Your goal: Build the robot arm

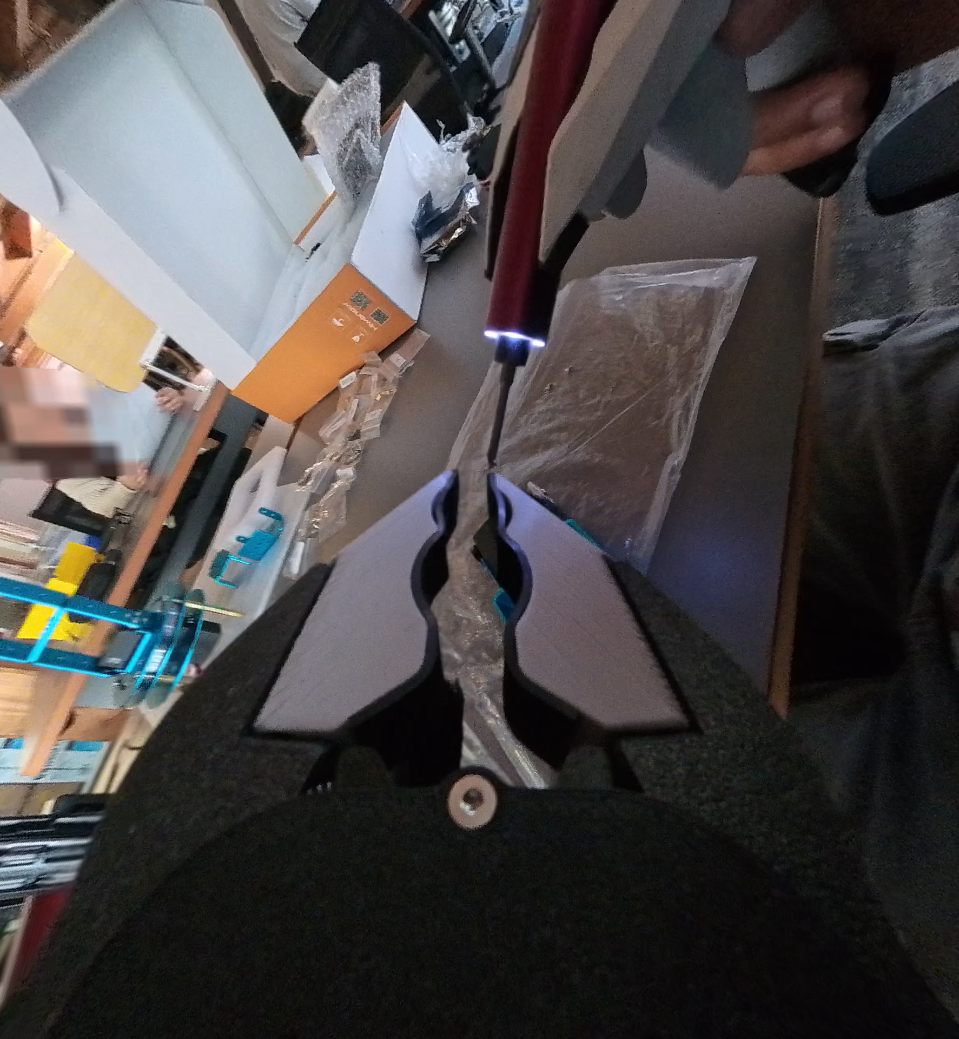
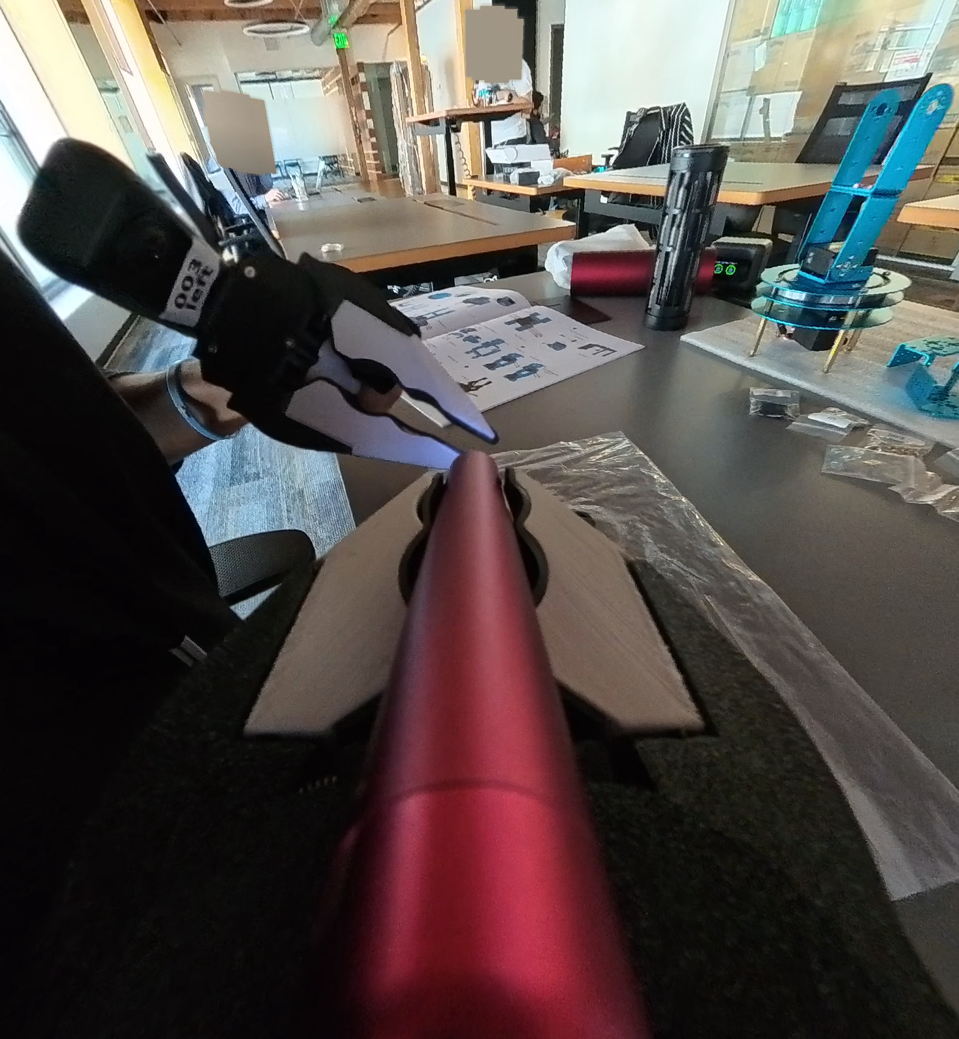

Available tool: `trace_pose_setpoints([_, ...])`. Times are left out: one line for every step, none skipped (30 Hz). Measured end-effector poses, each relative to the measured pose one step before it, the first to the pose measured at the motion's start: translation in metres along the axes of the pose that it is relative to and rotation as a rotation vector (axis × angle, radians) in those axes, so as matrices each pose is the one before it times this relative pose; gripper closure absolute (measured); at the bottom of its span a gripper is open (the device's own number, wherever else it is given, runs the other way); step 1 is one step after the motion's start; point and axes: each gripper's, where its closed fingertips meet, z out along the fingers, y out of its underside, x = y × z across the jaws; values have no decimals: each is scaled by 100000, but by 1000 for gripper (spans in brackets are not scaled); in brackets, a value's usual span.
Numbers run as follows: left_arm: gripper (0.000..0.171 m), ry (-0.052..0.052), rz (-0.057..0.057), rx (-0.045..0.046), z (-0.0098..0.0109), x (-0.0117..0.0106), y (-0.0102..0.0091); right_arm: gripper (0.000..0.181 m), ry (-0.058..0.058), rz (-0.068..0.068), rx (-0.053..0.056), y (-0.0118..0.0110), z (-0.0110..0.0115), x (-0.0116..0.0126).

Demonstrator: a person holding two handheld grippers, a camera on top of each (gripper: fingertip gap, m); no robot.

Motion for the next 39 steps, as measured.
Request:
trace_pose_setpoints([160,-1336,2113,-115,-22,-5,-66,158,-102,-89,-447,71,55,-26])
trace_pose_setpoints([157,-647,2275,-330,-22,77,-50,158,53,99,-121,30,36,-1])
trace_pose_setpoints([156,-434,2756,-826,4,115,23,158,-38,67,-17,-1,20,-4])
trace_pose_setpoints([156,-686,3412,-1201,41,113,78,158,-176,89,64,-29,1,-32])
trace_pose_setpoints([156,-988,3551,-1173,53,75,111,159,-15,85,158,-39,-13,-1])
trace_pose_setpoints([156,-145,3054,-1000,69,190,119,159,221,-1,63,-47,-15,43])
trace_pose_setpoints([157,-230,1937,-850,65,118,109,159,295,-109,-101,-15,-25,62])
trace_pose_setpoints([159,-513,989,-450,52,24,85,159,86,-74,-143,-1,-12,30])
trace_pose_setpoints([161,392,541,-277,32,122,77,159,86,-47,-47,-4,-11,36])
trace_pose_setpoints([162,-132,281,-156,15,14,40,159,192,-151,54,-24,-21,30])
trace_pose_setpoints([162,-241,71,55,17,-18,-9,159,-122,41,31,-12,-20,-12])
trace_pose_setpoints([162,263,-292,120,14,51,-51,159,-379,293,161,-21,-9,-51])
trace_pose_setpoints([163,227,-435,388,-7,41,-98,159,-131,136,234,-31,2,-27])
trace_pose_setpoints([163,151,-717,538,-25,18,-148,159,74,-122,111,-21,-9,-9])
trace_pose_setpoints([163,417,-1190,615,-22,33,-151,159,54,-163,-46,-3,8,-11])
trace_pose_setpoints([163,668,-1704,698,-29,36,-151,159,75,-204,17,-11,5,-12])
trace_pose_setpoints([163,489,-1911,596,-17,-13,-113,159,91,-187,176,-41,1,-10])
trace_pose_setpoints([163,276,-2052,475,3,-50,-57,159,13,9,336,-69,-30,-5])
trace_pose_setpoints([163,500,-2260,773,-26,-43,-81,159,-122,165,232,-49,-20,-7])
trace_pose_setpoints([164,530,-2357,719,-20,-54,-76,159,-63,109,218,-54,-38,-8])
trace_pose_setpoints([165,460,-1906,300,1,-49,-40,159,-190,196,144,-39,-13,-19])
trace_pose_setpoints([166,5,-1166,128,16,-74,-23,159,-263,176,230,-38,-13,-48])
trace_pose_setpoints([166,-178,-599,344,10,-60,-67,159,-183,-16,206,-33,-10,-59])
trace_pose_setpoints([167,-124,-631,174,9,-51,-17,159,121,-112,75,-26,-13,-4])
trace_pose_setpoints([170,496,-772,-26,26,22,34,159,-110,-33,-89,-5,-10,-43])
trace_pose_setpoints([171,1,-632,125,-4,-61,22,159,-75,-40,-86,-5,-17,-30])
trace_pose_setpoints([171,-288,-500,454,-28,-108,-35,159,-29,-200,-78,5,-15,-26])
trace_pose_setpoints([171,724,-782,51,-17,22,17,159,82,-149,-114,7,-3,0])
trace_pose_setpoints([171,487,-781,22,-5,3,0,158,-33,85,-80,30,4,-3])
trace_pose_setpoints([171,-183,-210,599,-47,-60,-81,159,-305,285,-2,18,4,-33])
trace_pose_setpoints([171,117,-32,279,-38,-6,-17,159,-255,231,249,-32,-10,-36])
trace_pose_setpoints([171,215,84,-125,-23,10,38,159,-55,204,198,-24,-21,-13])
trace_pose_setpoints([171,-261,168,-127,-11,-50,65,159,-48,114,69,-26,-33,-8])
trace_pose_setpoints([171,43,15,-305,-8,-20,104,159,-109,110,199,-40,-51,-14])
trace_pose_setpoints([171,-141,-117,-198,-18,-41,73,159,37,208,122,-33,-49,34])
trace_pose_setpoints([171,-85,-69,-93,-13,-29,53,158,302,-10,53,-13,-53,73])
trace_pose_setpoints([171,50,-87,-56,-25,-8,38,158,360,-62,-98,15,-47,99])
trace_pose_setpoints([171,-110,-13,251,-26,-25,-33,158,261,-8,-306,41,-27,73])
trace_pose_setpoints([171,83,-71,138,-15,5,-25,158,201,-62,-264,43,-9,68])
